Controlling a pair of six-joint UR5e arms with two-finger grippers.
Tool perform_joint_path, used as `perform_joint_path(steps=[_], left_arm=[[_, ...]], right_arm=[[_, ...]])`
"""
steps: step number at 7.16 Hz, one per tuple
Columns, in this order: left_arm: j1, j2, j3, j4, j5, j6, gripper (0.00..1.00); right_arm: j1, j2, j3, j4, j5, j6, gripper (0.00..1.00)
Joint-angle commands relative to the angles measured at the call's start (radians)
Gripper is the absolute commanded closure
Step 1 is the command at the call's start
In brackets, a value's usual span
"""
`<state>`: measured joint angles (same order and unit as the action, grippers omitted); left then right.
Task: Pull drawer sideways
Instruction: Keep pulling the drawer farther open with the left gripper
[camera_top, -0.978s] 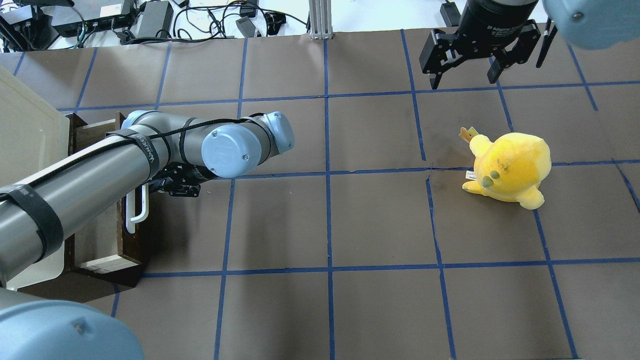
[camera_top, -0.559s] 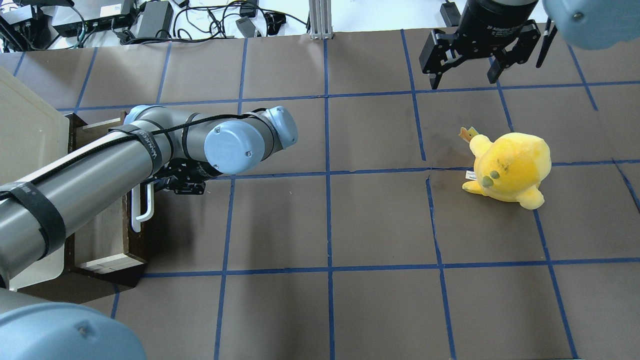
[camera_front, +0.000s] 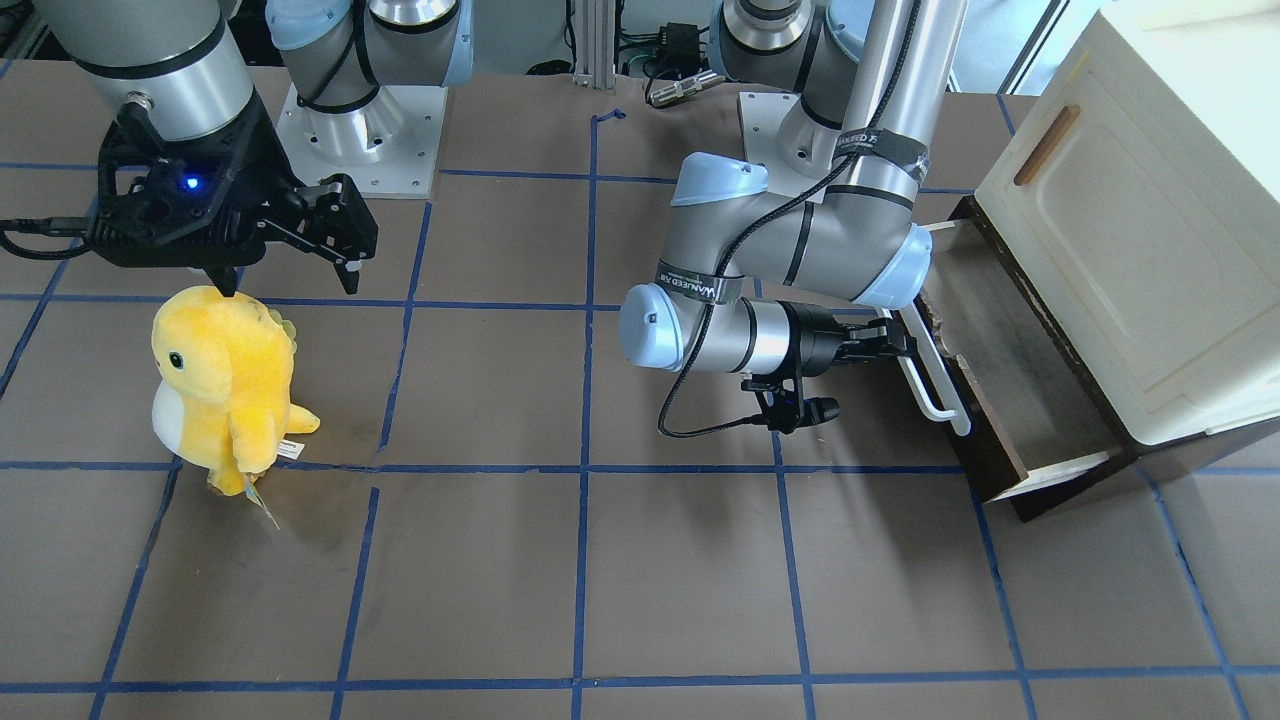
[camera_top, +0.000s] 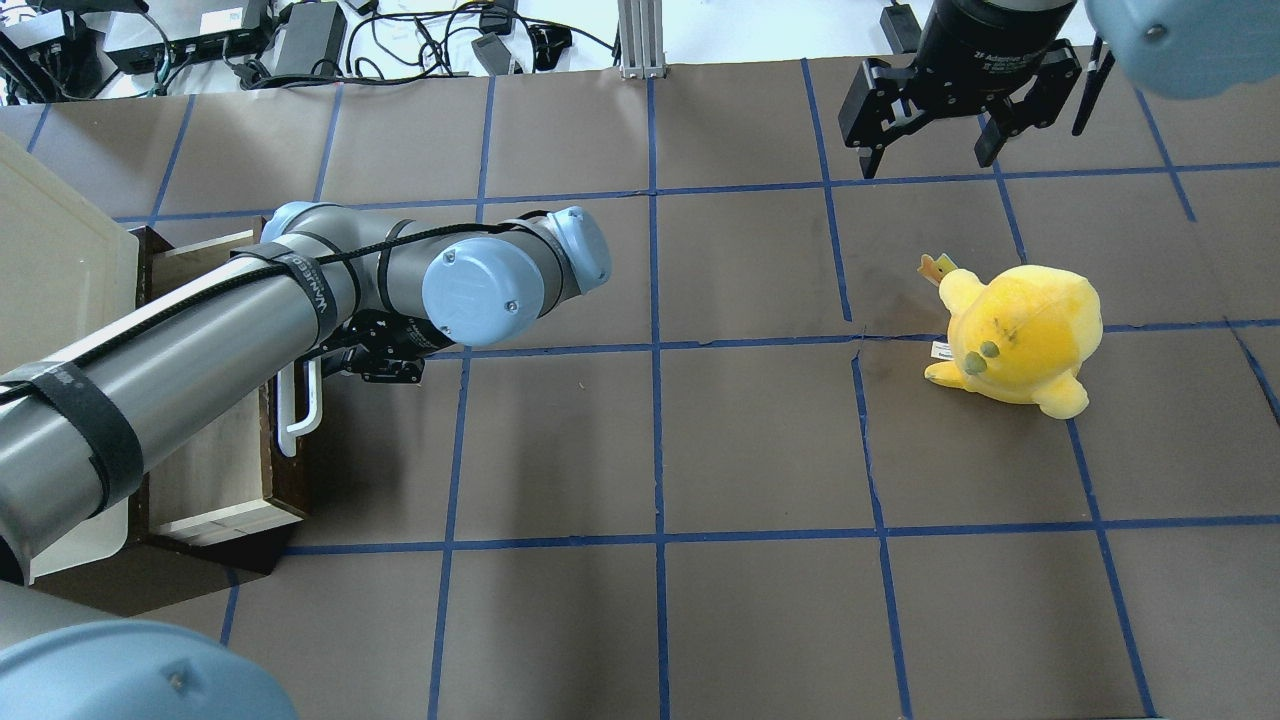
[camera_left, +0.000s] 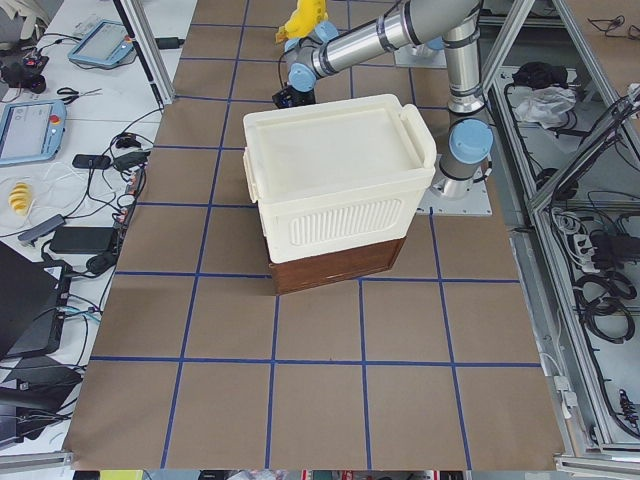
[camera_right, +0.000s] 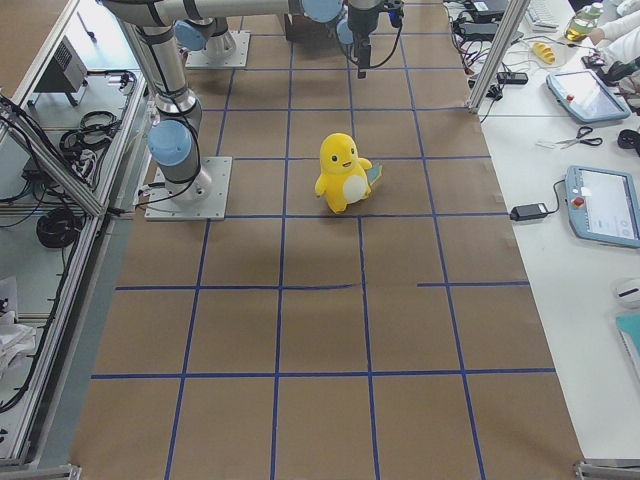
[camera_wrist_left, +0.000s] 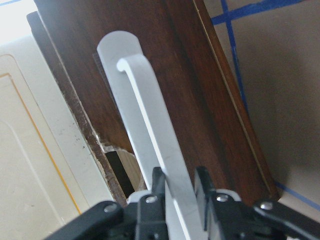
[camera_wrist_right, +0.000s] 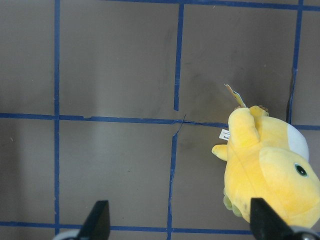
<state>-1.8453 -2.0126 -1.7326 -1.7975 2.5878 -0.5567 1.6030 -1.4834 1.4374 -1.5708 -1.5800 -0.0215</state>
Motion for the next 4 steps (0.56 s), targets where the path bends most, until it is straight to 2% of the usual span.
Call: perform_joint_path(steps=[1, 3, 4], left_arm=[[-0.012, 0.0, 0.008, 0.001, -0.011, 0.001, 0.74], [-0.017, -0.002, 0.008, 0.003, -0.012, 0.001, 0.74], [-0.018, 0.0, 0.008, 0.003, -0.011, 0.001, 0.64]], right_arm=[[0.0, 0.0, 0.0, 0.0, 0.0, 0.0, 0.0], [0.0, 0.0, 0.0, 0.0, 0.0, 0.0, 0.0], [0.0, 0.0, 0.0, 0.0, 0.0, 0.0, 0.0]])
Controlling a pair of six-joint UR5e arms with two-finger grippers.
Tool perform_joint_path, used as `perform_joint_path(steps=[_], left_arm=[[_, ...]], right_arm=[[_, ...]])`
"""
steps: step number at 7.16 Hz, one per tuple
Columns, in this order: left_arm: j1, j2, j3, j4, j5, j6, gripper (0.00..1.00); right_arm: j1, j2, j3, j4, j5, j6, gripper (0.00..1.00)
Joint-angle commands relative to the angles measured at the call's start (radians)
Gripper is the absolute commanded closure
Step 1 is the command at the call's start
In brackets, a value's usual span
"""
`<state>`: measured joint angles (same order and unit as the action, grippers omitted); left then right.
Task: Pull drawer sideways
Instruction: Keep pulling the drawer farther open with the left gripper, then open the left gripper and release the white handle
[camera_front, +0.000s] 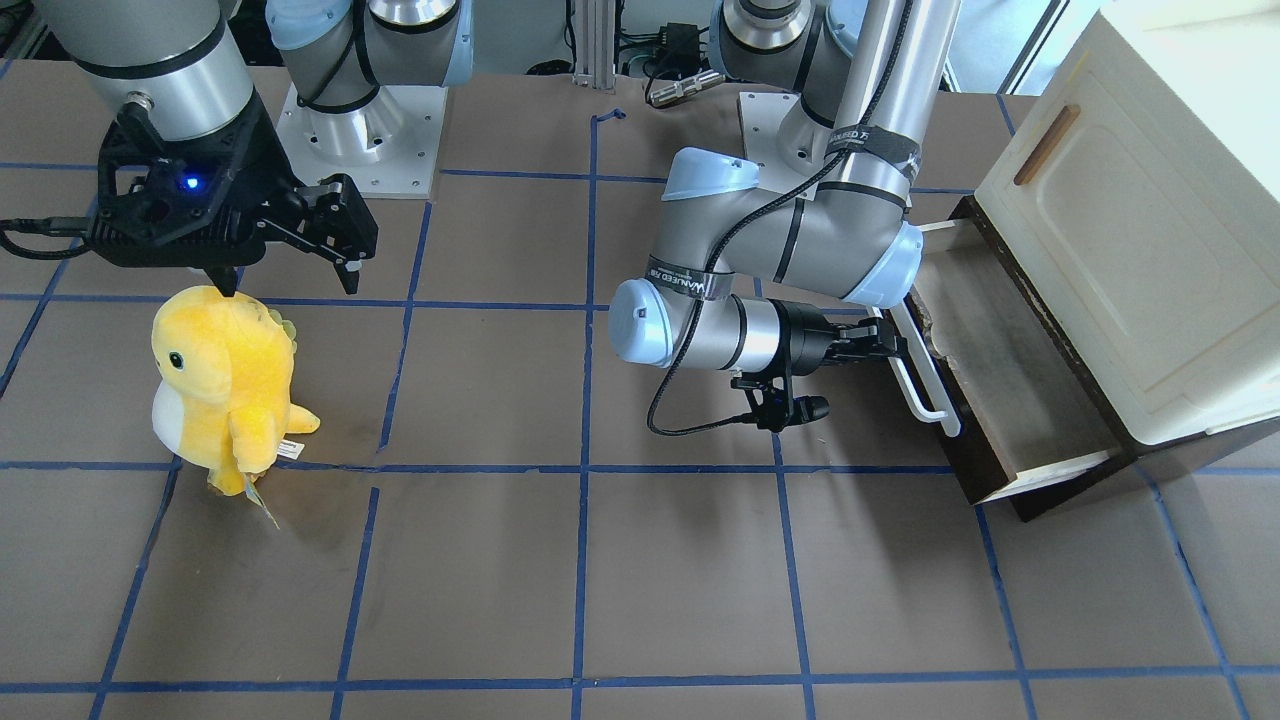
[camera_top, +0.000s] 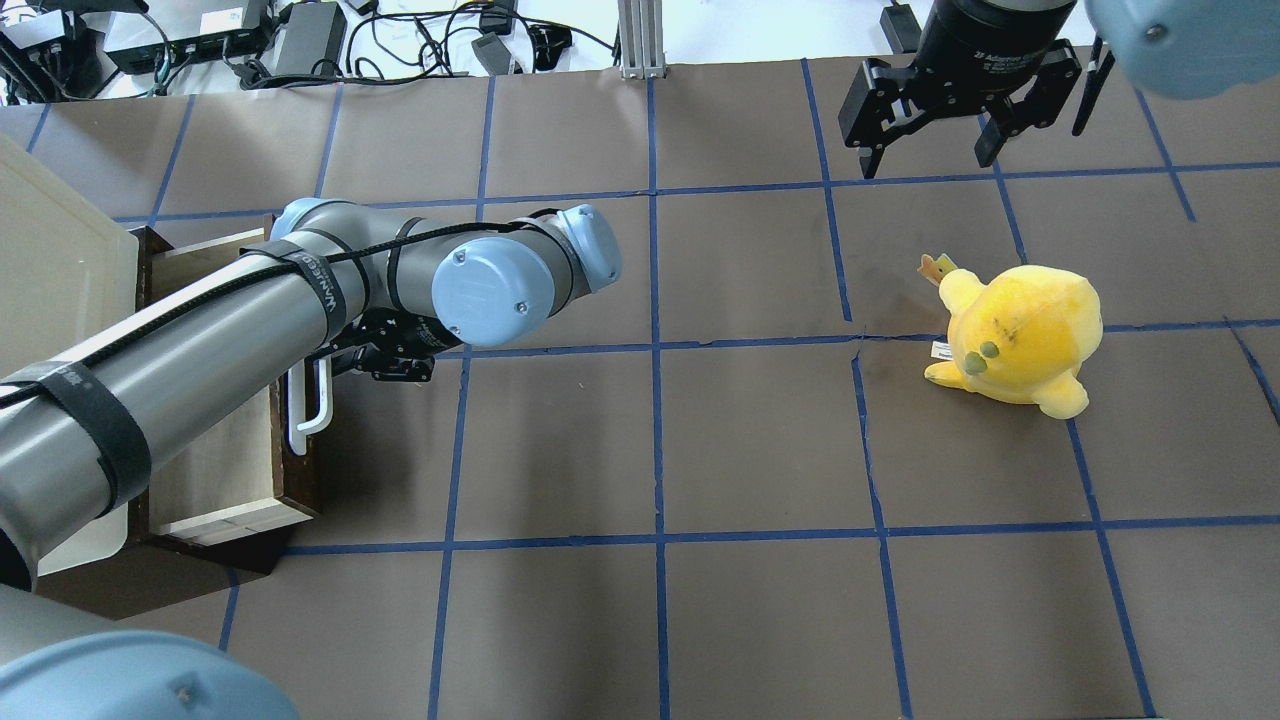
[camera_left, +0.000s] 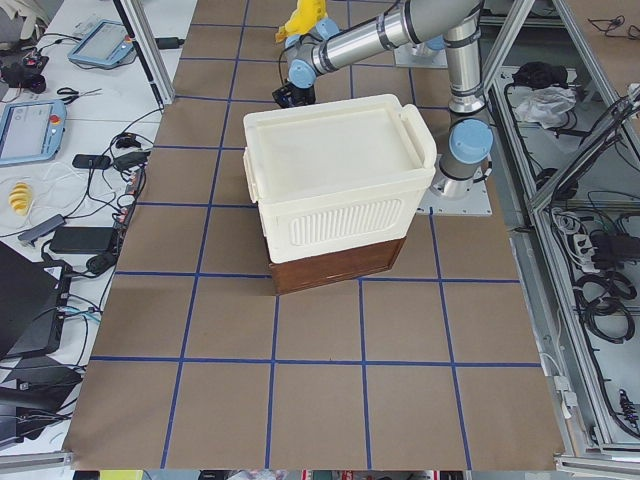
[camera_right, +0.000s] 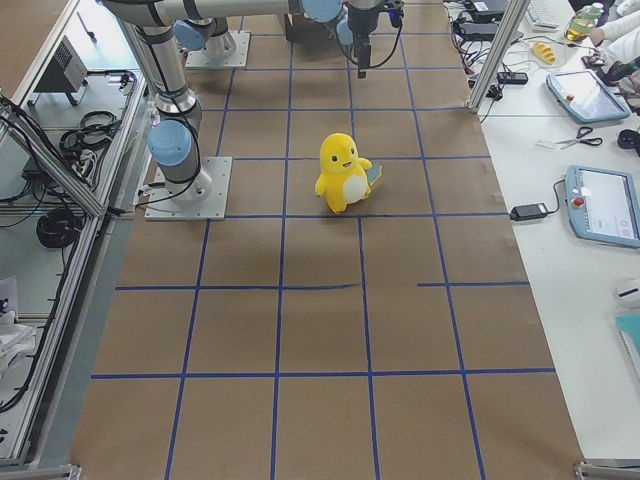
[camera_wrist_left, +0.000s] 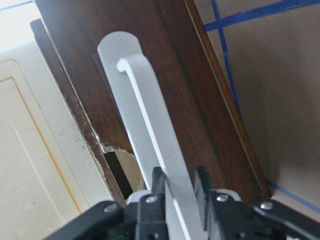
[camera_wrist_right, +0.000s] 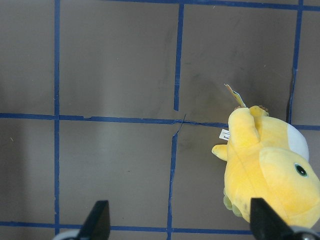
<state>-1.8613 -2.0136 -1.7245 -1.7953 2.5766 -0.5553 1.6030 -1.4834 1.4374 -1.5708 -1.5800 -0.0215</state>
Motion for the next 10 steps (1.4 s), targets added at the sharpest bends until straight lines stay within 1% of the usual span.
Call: perform_joint_path(steps=[1, 2, 3, 6, 7, 9, 10], left_arm=[[-0.004, 0.001, 0.0, 0.001, 0.002, 0.002, 0.42], [-0.004, 0.004, 0.002, 0.002, 0.0, 0.002, 0.0], [-0.004, 0.016, 0.012, 0.004, -0.004, 0.046, 0.0], [-0.007, 0.102, 0.17, 0.005, -0.264, 0.277, 0.0], [-0.001, 0.149, 0.193, 0.005, -0.317, 0.332, 0.0], [0.007, 0.27, 0.227, 0.005, -0.453, 0.454, 0.0], [0.01, 0.318, 0.241, 0.008, -0.545, 0.478, 0.0]], right_arm=[[0.0, 0.0, 0.0, 0.0, 0.0, 0.0, 0.0], [0.0, 0.0, 0.0, 0.0, 0.0, 0.0, 0.0], [0.0, 0.0, 0.0, 0.0, 0.0, 0.0, 0.0], [0.0, 0.0, 0.0, 0.0, 0.0, 0.0, 0.0], [0.0, 0.0, 0.0, 0.0, 0.0, 0.0, 0.0], [0.0, 0.0, 0.0, 0.0, 0.0, 0.0, 0.0], [0.0, 0.0, 0.0, 0.0, 0.0, 0.0, 0.0]])
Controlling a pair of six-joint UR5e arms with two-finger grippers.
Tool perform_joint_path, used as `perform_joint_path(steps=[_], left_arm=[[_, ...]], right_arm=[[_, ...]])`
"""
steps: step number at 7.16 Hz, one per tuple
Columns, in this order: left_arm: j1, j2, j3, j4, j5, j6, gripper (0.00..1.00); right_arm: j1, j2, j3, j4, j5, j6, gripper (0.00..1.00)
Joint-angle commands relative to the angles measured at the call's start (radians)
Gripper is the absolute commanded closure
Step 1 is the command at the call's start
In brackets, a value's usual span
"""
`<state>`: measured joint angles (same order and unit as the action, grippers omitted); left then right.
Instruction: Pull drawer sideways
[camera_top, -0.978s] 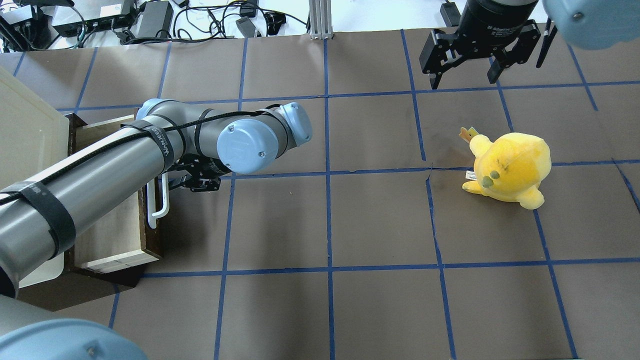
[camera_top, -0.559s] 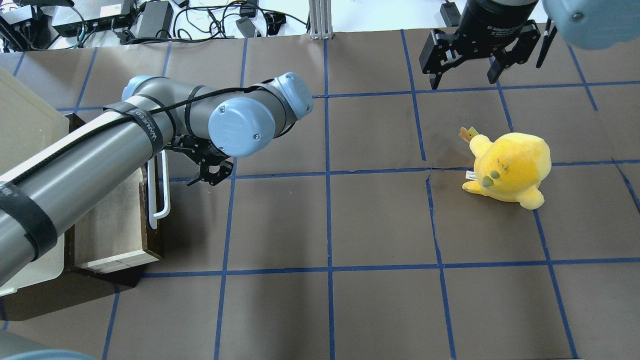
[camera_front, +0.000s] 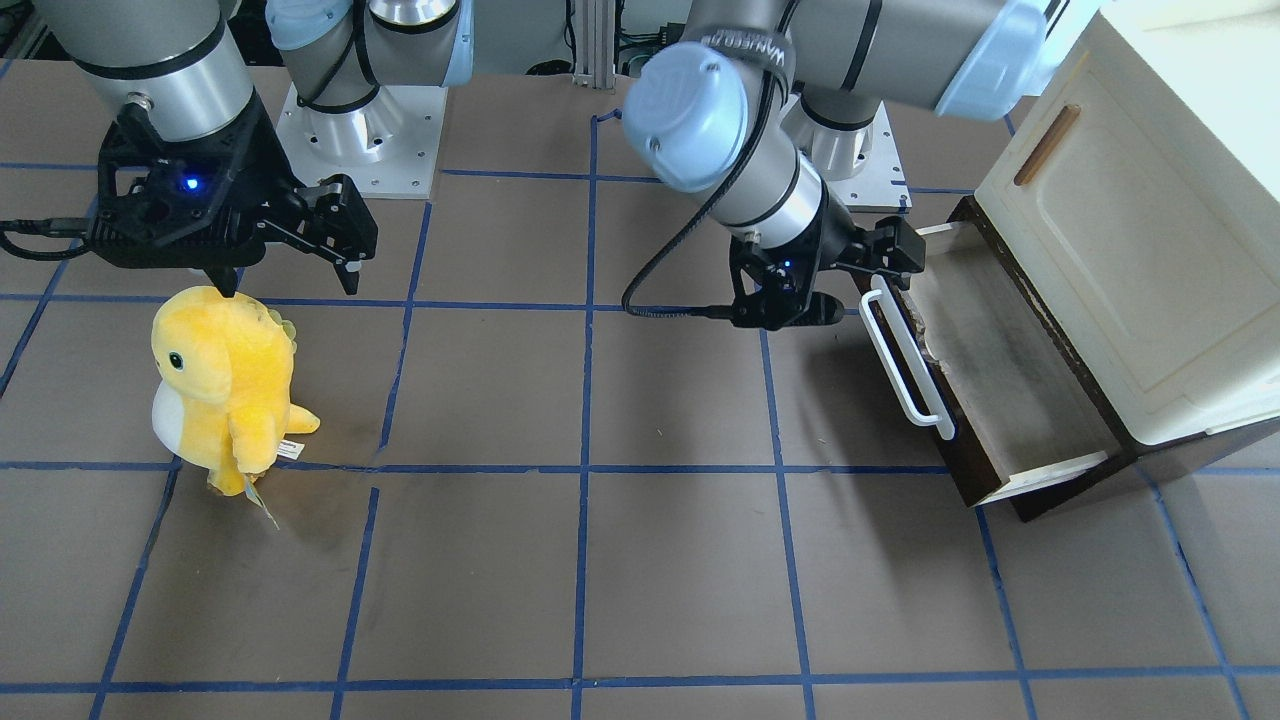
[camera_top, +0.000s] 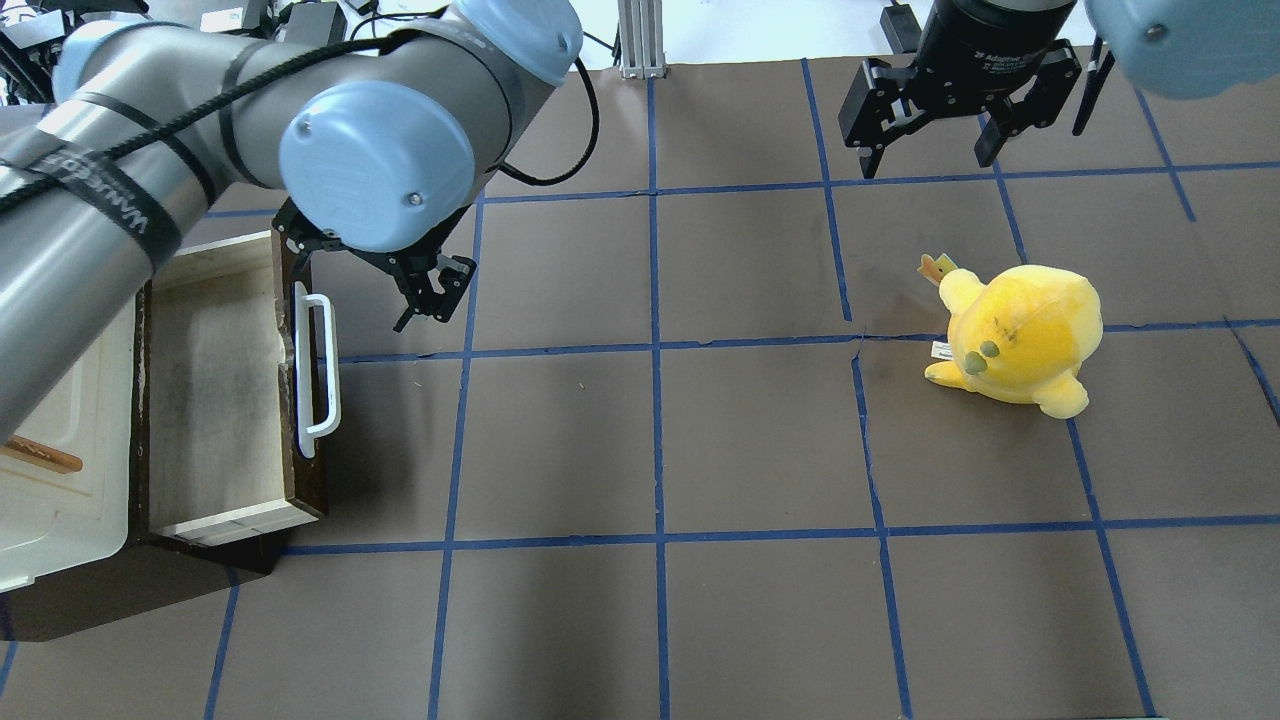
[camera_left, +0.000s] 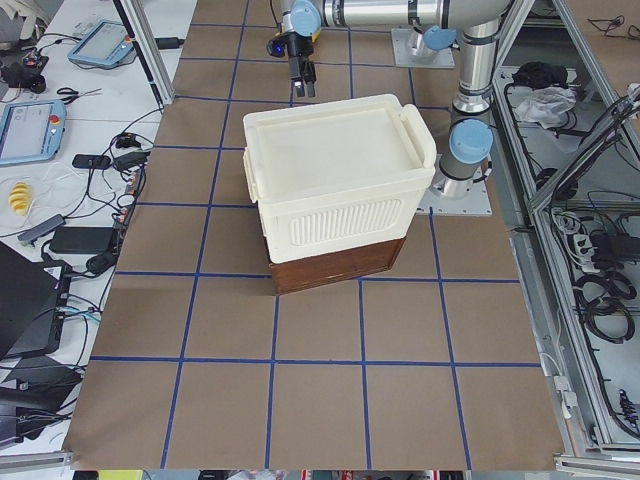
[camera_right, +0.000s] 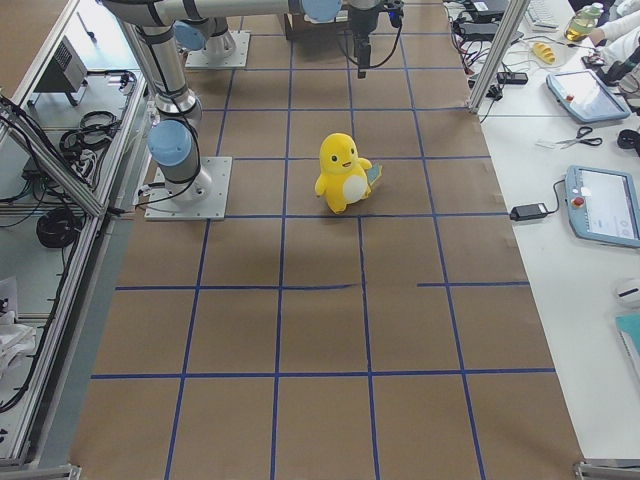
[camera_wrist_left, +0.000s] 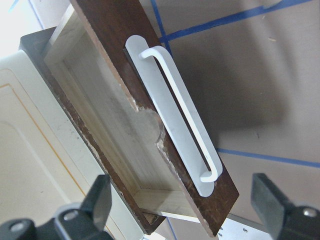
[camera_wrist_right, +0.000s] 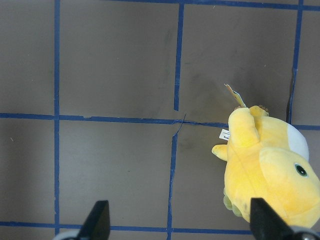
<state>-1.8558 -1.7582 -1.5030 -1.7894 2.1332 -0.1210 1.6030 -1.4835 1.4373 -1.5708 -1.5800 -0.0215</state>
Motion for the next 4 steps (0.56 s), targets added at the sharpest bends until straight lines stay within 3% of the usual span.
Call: perform_joint_path(steps=[1, 2, 4], left_arm=[[0.015, 0.087, 0.021, 0.054, -0.21, 0.058, 0.0], [0.059, 0.11, 0.012, 0.079, -0.302, 0.061, 0.0], [0.156, 0.147, 0.021, 0.103, -0.384, 0.096, 0.0]], right_arm=[[0.0, 0.0, 0.0, 0.0, 0.0, 0.0, 0.0], [0.0, 0.0, 0.0, 0.0, 0.0, 0.0, 0.0], [0.0, 0.0, 0.0, 0.0, 0.0, 0.0, 0.0]])
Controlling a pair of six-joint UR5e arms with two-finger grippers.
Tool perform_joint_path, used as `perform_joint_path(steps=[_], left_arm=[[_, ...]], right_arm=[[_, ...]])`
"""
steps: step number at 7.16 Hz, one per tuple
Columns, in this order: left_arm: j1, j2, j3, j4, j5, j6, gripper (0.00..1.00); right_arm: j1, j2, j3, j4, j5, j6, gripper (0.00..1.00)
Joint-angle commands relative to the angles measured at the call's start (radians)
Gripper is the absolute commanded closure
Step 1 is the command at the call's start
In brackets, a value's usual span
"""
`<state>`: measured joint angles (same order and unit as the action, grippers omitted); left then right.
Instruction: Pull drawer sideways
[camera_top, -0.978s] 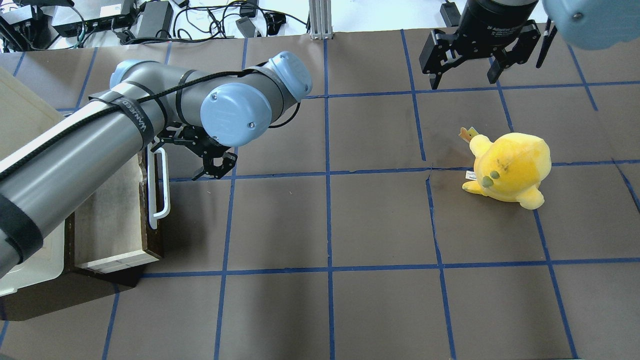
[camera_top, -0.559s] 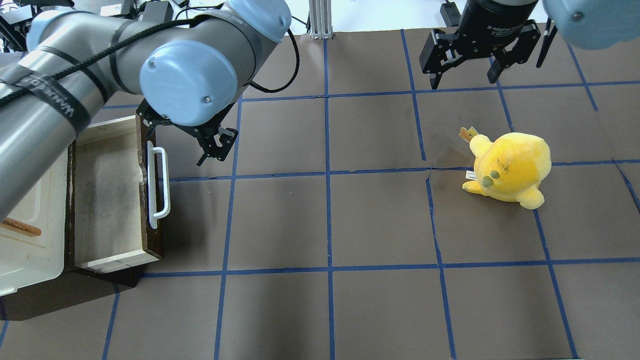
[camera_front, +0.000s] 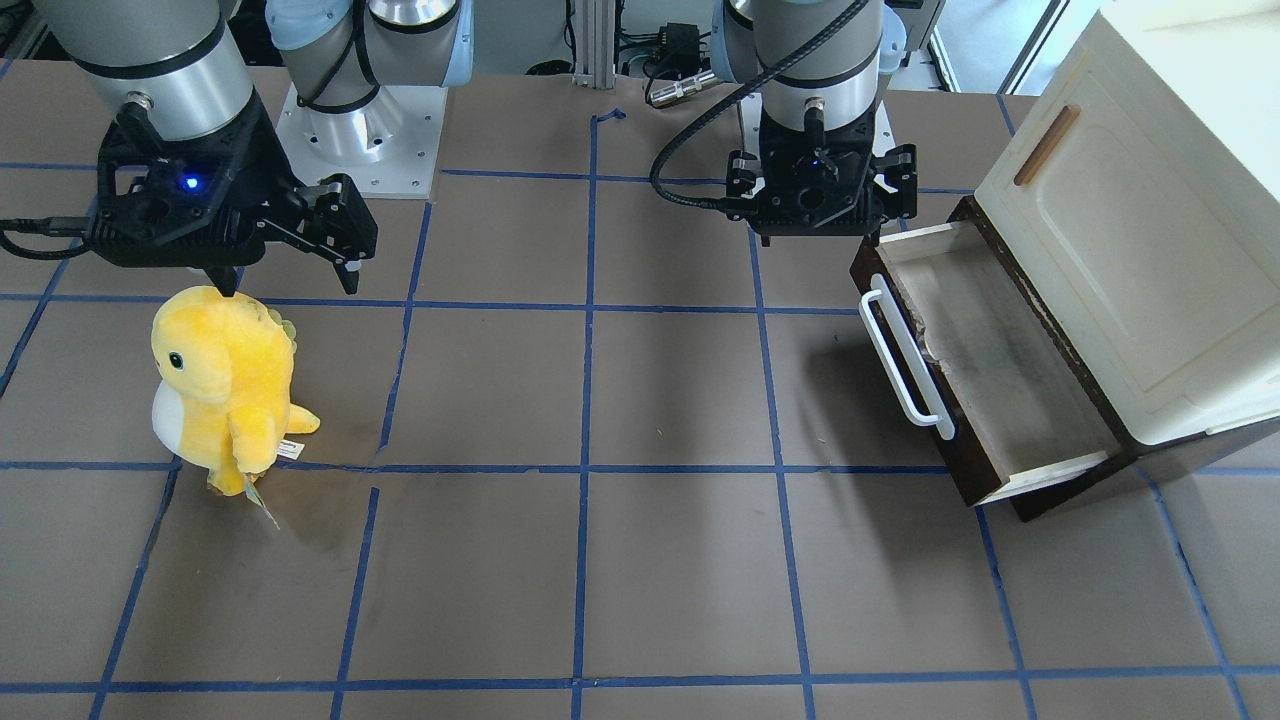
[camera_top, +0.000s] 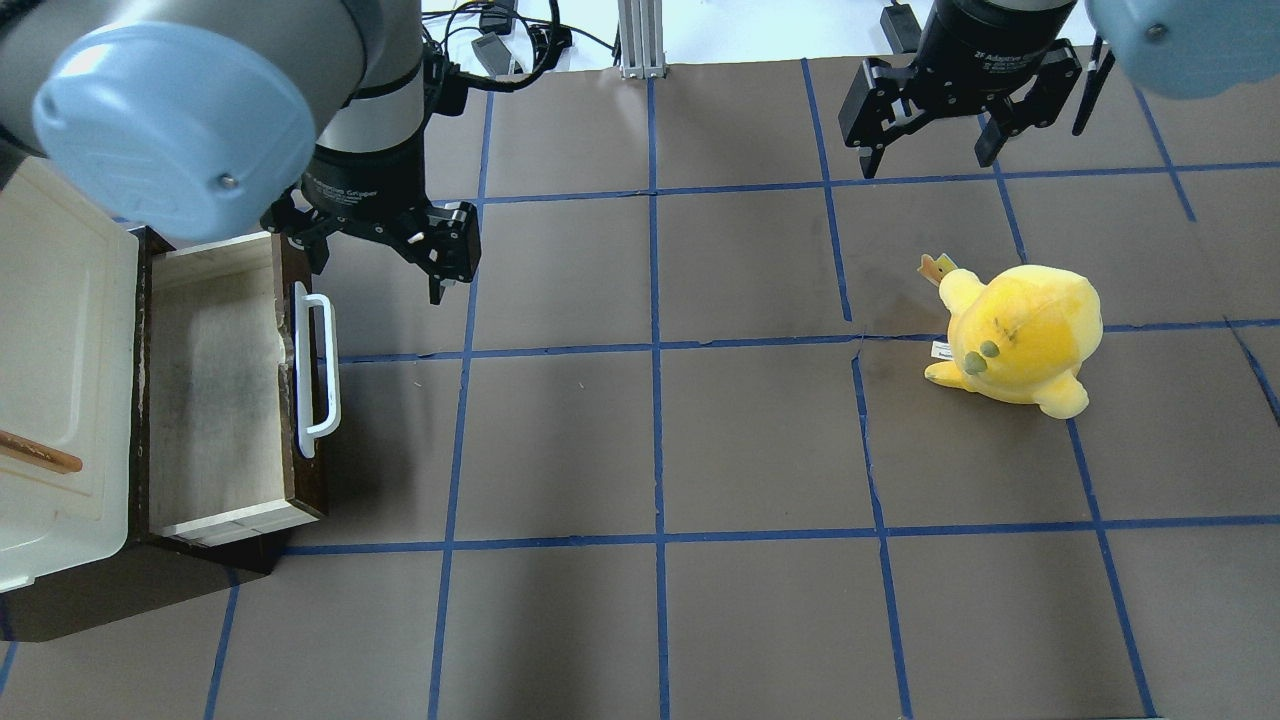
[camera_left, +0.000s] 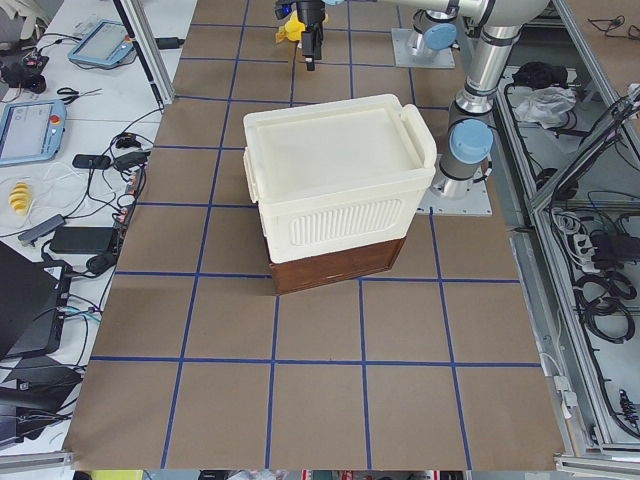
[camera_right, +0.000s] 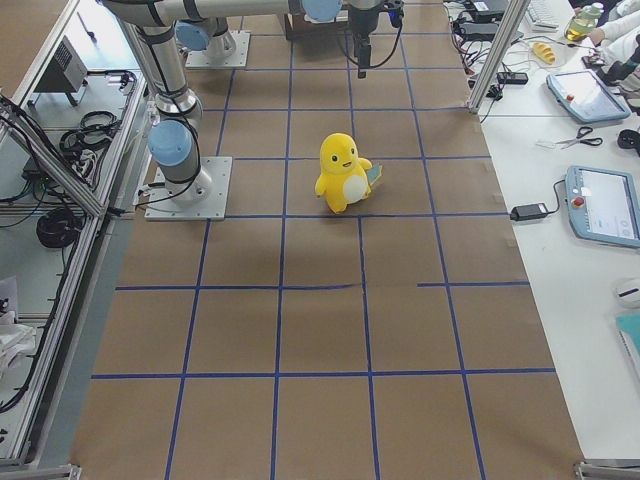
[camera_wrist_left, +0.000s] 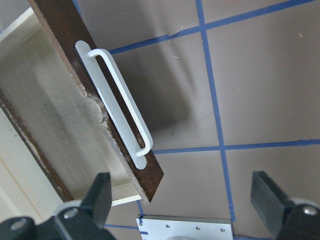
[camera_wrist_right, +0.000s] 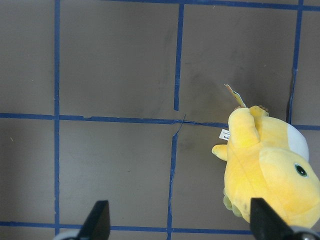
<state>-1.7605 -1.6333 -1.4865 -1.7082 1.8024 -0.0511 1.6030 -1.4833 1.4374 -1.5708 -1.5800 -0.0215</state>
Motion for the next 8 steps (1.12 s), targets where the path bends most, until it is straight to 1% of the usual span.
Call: perform_joint_path(steps=[1, 2, 4, 5, 6, 8], left_arm=[[0.108, 0.03, -0.006, 0.083, -0.102, 0.039, 0.0], [0.131, 0.035, -0.006, 0.088, -0.135, 0.037, 0.0], [0.125, 0.036, -0.014, 0.1, -0.152, 0.022, 0.0], [0.124, 0.032, -0.024, 0.131, -0.22, -0.008, 0.0], [0.122, 0.035, -0.038, 0.174, -0.248, -0.048, 0.0], [0.122, 0.043, -0.041, 0.174, -0.242, -0.044, 0.0]], right_arm=[[0.0, 0.0, 0.0, 0.0, 0.0, 0.0, 0.0], [0.0, 0.0, 0.0, 0.0, 0.0, 0.0, 0.0], [0.0, 0.0, 0.0, 0.0, 0.0, 0.0, 0.0], [0.0, 0.0, 0.0, 0.0, 0.0, -0.002, 0.0], [0.0, 0.0, 0.0, 0.0, 0.0, 0.0, 0.0], [0.0, 0.0, 0.0, 0.0, 0.0, 0.0, 0.0]])
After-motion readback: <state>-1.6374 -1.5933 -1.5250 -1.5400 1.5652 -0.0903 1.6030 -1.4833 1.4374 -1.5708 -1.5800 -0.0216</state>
